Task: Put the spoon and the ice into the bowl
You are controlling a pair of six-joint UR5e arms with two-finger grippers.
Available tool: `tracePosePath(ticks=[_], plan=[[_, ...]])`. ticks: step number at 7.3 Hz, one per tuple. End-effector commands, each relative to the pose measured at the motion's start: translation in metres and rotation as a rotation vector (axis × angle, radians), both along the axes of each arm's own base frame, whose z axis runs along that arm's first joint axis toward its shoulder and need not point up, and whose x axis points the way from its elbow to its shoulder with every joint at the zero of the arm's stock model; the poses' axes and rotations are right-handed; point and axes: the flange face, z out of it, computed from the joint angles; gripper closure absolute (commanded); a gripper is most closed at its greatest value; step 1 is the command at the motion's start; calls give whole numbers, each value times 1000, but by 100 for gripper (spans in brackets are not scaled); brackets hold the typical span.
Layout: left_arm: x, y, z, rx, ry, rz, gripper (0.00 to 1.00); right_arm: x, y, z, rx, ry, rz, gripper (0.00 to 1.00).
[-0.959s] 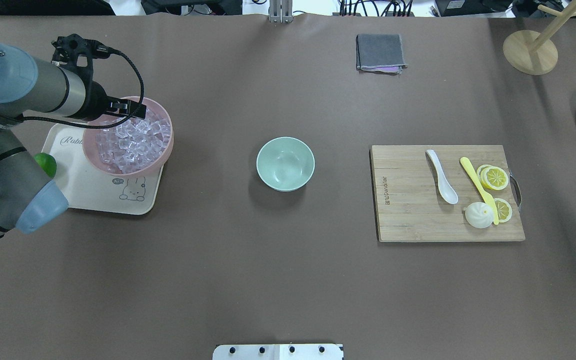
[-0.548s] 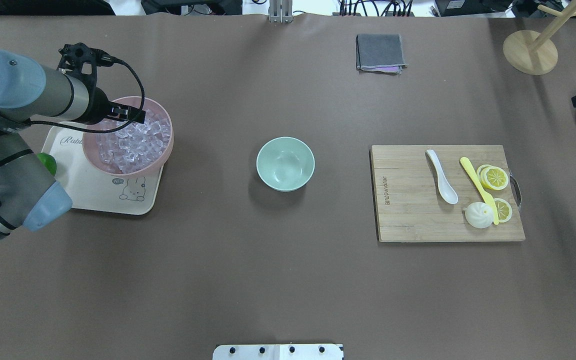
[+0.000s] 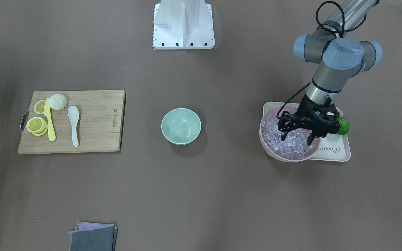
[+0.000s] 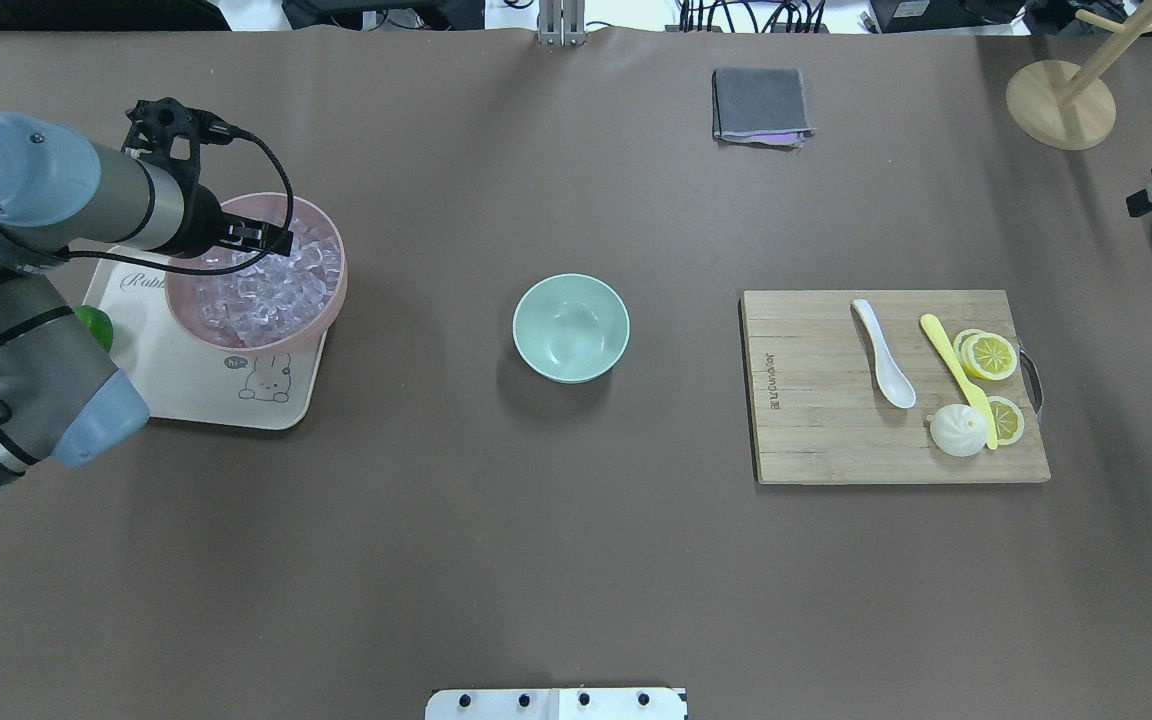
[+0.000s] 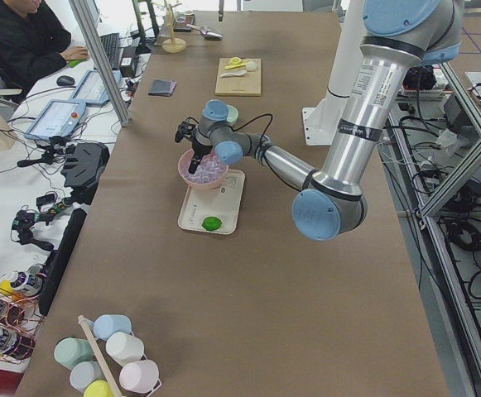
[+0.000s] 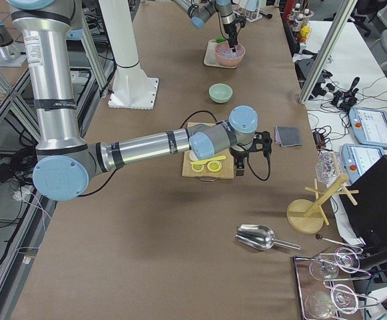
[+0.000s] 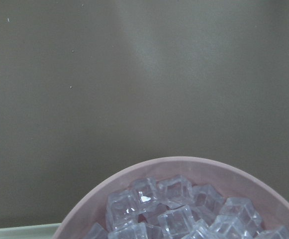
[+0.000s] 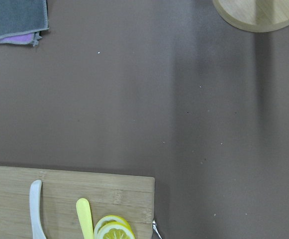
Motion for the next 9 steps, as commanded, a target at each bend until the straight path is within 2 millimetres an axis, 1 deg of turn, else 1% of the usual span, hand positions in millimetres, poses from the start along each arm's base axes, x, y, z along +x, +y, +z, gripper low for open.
tracePosePath(ticks=[1,4,6,7,9], plan=[[6,3,6,-8,-9,10,13,-1,0,-2,1,-1,1,0],[9,1,14,-20,-20,10,16,-5,-2,-4,-5,-3,3,0],[9,1,13,-16,-16,10,20,-7,-2,-4,-5,-3,0,0],[9,1,13,-17,-16,11,25,-7,-2,-5,-9,-3,2,0],[9,1,9,-15,-7,15,47,-7,-2,-6,-19,-6,11,0]])
